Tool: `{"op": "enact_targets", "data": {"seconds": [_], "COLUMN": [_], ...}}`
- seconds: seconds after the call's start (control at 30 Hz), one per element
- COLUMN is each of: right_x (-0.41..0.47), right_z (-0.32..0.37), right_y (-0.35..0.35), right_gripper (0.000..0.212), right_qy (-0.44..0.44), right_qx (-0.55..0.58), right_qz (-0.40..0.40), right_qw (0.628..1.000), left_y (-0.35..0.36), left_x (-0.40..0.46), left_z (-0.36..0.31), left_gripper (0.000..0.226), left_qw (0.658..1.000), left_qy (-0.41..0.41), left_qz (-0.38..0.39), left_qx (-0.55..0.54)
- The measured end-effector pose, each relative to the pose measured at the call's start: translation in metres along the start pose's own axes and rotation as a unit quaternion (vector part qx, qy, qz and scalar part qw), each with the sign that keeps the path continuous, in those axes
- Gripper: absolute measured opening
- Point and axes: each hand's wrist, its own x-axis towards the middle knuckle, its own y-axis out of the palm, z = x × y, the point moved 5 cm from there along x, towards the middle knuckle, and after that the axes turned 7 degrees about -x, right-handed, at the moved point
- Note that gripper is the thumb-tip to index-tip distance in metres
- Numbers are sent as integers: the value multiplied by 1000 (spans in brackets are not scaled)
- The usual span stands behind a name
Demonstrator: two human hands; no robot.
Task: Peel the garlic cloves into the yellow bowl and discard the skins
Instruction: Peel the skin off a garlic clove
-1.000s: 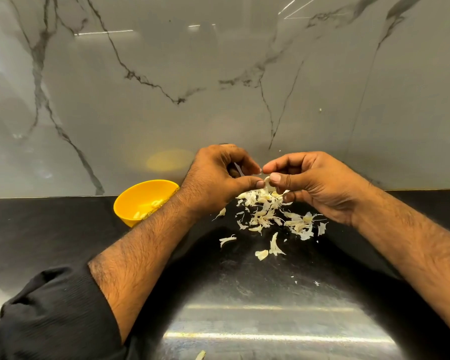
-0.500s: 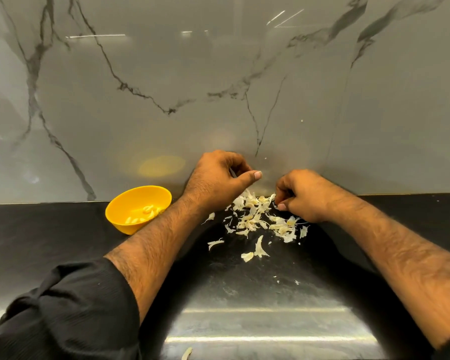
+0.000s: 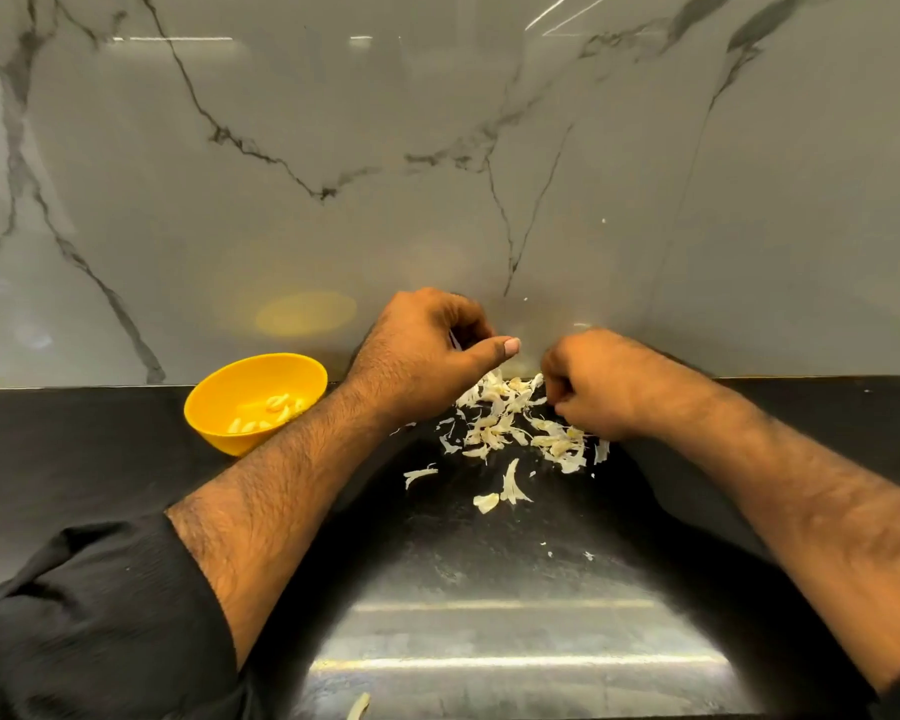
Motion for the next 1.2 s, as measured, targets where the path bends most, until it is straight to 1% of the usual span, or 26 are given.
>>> {"op": "enact_targets", "data": {"seconds": [0.03, 0.07, 0.1, 0.13, 0.17, 0.23, 0.27, 0.3, 0.33, 0.4, 0.47, 0.53, 0.63, 0.83, 1.0, 1.2], "right_x": [3, 5, 6, 7, 6, 3, 1, 1, 0, 0, 0, 0, 0, -1, -2, -4], "right_z": [-3, -7, -11, -17, -22, -25, -24, -21, -19, -14, -12, -13, -14, -11, -10, -9], "right_y": [4, 4, 3, 1, -3, -10, -10, -10, -9, -9, -10, -12, -13, -11, -12, -13], "right_gripper": [20, 18, 16, 14, 12, 8, 10, 13, 16, 25, 37, 44, 44, 32, 42, 47], "right_qy": [-2, -7, -13, -19, -26, -40, -51, -61, -71, -86, -88, -81, -76, -75, -66, -70], "right_qx": [-2, 25, 84, 174, 284, 469, 525, 562, 583, 602, 606, 609, 610, 598, 613, 630], "right_qz": [-2, -18, -39, -60, -84, -99, -88, -72, -57, -43, -49, -58, -61, -47, -30, -12], "right_qw": [1000, 999, 996, 983, 955, 877, 845, 821, 807, 793, 789, 787, 786, 796, 786, 773], "left_y": [0, 1, 0, -1, -2, -4, -5, -5, -4, -4, -3, -2, -1, 1, 0, -1], "left_x": [-1, -2, -3, -3, -3, -2, -2, -1, -1, 0, 0, -1, -2, -3, -3, -4], "left_z": [0, 0, 1, 1, 2, 4, 5, 6, 6, 6, 5, 3, 2, 0, -1, -4], "left_gripper": [28, 27, 25, 23, 20, 14, 12, 10, 9, 8, 9, 10, 11, 11, 12, 12], "left_qw": [1000, 1000, 1000, 1000, 999, 998, 997, 996, 994, 991, 987, 982, 977, 980, 981, 980], "left_qy": [-2, -4, -5, -6, -8, -12, -14, -16, -17, -19, -20, -18, -15, 7, 22, 25], "left_qz": [3, 7, 9, 13, 17, 20, 21, 24, 29, 40, 52, 65, 76, 87, 105, 122], "left_qx": [-4, -8, -12, -18, -27, -54, -71, -88, -103, -127, -152, -177, -196, -180, -161, -153]}}
